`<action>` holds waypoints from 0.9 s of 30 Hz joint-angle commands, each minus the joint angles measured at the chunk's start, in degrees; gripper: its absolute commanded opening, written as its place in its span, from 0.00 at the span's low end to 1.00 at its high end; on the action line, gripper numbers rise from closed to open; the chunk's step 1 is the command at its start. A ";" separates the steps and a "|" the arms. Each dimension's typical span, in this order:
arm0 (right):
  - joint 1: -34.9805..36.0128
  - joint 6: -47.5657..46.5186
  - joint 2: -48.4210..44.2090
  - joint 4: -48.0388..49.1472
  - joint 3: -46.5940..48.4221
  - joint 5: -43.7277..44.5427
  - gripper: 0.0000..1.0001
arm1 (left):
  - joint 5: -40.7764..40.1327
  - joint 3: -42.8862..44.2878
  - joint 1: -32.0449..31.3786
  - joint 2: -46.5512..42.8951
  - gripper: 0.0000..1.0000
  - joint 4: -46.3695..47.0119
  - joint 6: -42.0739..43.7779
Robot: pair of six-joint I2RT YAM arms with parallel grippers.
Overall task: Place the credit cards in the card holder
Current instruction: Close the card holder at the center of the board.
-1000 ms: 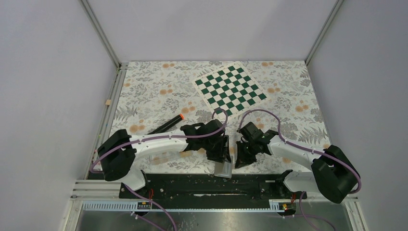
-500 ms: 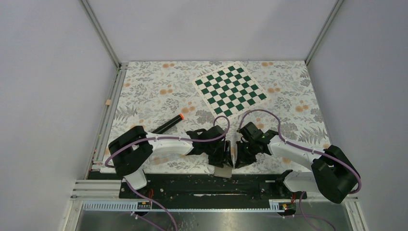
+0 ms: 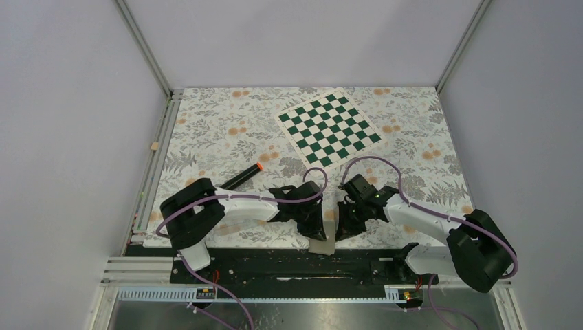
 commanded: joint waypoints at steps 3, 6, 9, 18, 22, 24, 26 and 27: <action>0.55 0.03 -1.04 0.70 1.34 -3.06 0.00 | -7.23 1.16 -0.63 4.38 0.08 -7.17 0.73; 0.54 0.28 0.21 2.36 1.59 -5.12 0.00 | -7.88 2.06 -0.72 4.68 0.07 -8.73 0.98; 0.54 1.09 1.40 4.70 1.60 -7.22 0.00 | -8.29 2.79 -0.83 5.24 0.08 -9.86 1.22; 0.70 3.53 3.52 9.74 1.10 -10.96 0.15 | -8.63 4.62 -1.41 6.09 0.10 -11.72 2.50; 0.71 4.38 1.32 10.08 -0.26 -9.91 0.36 | -8.89 4.87 -1.51 4.02 0.16 -11.73 3.18; 0.73 5.22 -1.22 10.04 -1.13 -9.08 0.42 | -9.02 4.64 -1.51 2.07 0.19 -11.20 3.58; 0.71 6.47 -4.08 10.21 -1.81 -8.42 0.49 | -9.03 4.03 -1.51 -0.38 0.22 -9.68 3.96; 0.71 7.00 -5.53 10.23 -2.16 -7.93 0.51 | -8.82 3.63 -1.55 -1.75 0.23 -8.60 4.06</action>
